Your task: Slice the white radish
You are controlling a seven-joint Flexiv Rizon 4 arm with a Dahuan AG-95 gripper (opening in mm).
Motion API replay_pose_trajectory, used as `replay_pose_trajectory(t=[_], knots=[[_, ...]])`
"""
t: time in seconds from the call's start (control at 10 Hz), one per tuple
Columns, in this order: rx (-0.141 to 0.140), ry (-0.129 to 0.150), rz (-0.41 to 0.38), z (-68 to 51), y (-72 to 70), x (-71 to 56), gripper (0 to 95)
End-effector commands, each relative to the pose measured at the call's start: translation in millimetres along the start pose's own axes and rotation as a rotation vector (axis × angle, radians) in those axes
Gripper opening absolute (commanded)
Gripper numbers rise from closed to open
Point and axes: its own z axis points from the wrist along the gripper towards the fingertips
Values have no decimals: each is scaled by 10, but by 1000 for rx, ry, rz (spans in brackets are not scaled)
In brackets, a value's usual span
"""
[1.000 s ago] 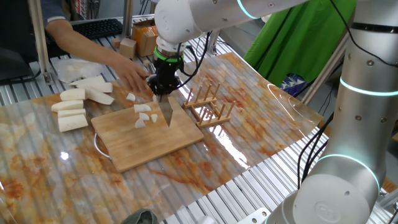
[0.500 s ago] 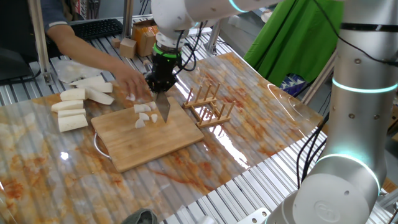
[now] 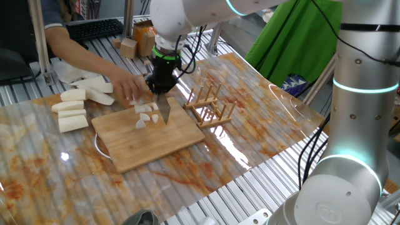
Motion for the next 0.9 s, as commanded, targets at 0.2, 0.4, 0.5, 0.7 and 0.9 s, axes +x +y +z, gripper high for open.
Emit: replay_pose_trajectory(t=[0.2, 0.4, 0.5, 0.7, 0.9], knots=[[-22, 2, -88, 28, 29, 2, 0], [-27, -4, -94, 22, 30, 7, 0], [-22, -5, -108, 13, 28, 11, 0], [-8, 17, -128, -86, -17, 51, 0], [17, 53, -121, -258, -120, 121, 0]])
